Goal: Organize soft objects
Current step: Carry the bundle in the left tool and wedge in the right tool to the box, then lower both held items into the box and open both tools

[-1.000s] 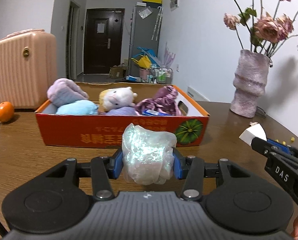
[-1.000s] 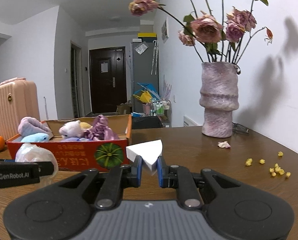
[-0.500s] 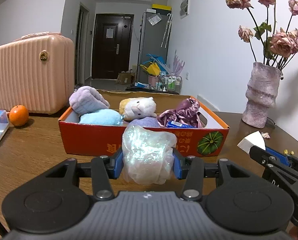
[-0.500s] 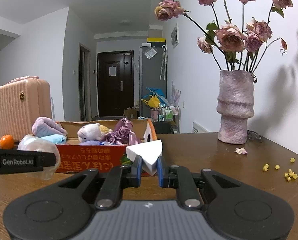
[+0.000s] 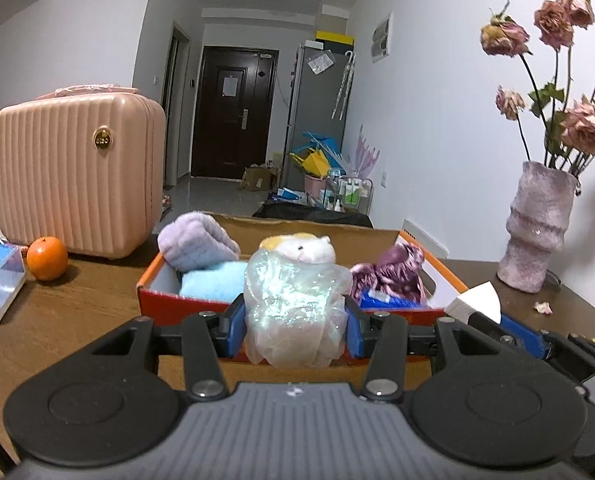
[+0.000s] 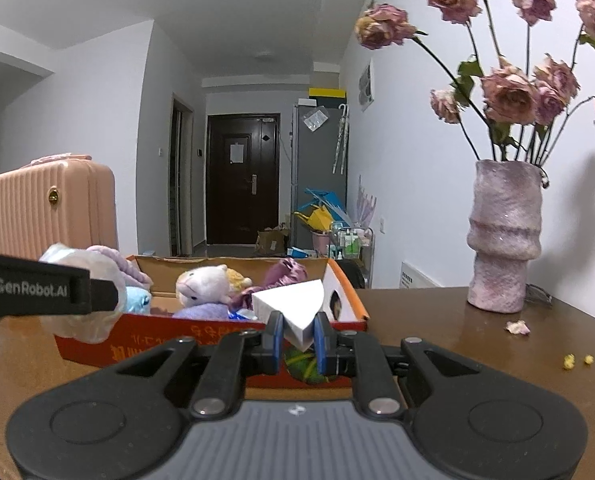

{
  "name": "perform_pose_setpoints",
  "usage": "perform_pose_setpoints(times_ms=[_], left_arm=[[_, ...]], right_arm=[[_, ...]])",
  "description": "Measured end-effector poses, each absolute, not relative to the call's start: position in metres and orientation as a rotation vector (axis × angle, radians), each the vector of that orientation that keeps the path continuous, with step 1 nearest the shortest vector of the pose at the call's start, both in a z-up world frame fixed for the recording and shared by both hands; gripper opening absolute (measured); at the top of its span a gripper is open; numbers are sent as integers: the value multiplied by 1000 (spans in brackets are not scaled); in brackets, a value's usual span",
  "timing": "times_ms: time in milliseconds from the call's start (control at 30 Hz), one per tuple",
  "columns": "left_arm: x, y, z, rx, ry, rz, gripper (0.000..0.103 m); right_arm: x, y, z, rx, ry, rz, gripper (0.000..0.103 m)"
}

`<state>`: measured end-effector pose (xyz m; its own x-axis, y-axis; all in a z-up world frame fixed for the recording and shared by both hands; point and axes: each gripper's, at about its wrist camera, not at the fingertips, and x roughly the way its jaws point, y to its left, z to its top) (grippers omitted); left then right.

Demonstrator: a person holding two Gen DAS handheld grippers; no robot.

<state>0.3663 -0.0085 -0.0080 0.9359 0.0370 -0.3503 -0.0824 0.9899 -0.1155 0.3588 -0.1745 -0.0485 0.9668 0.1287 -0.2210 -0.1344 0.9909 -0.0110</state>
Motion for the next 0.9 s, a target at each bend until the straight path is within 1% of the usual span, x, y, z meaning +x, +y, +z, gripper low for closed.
perform_pose_setpoints(times_ms=[900], left_arm=[[467, 12, -6, -124, 291, 95, 48]], right_arm=[[460, -126, -48, -70, 156, 170, 16]])
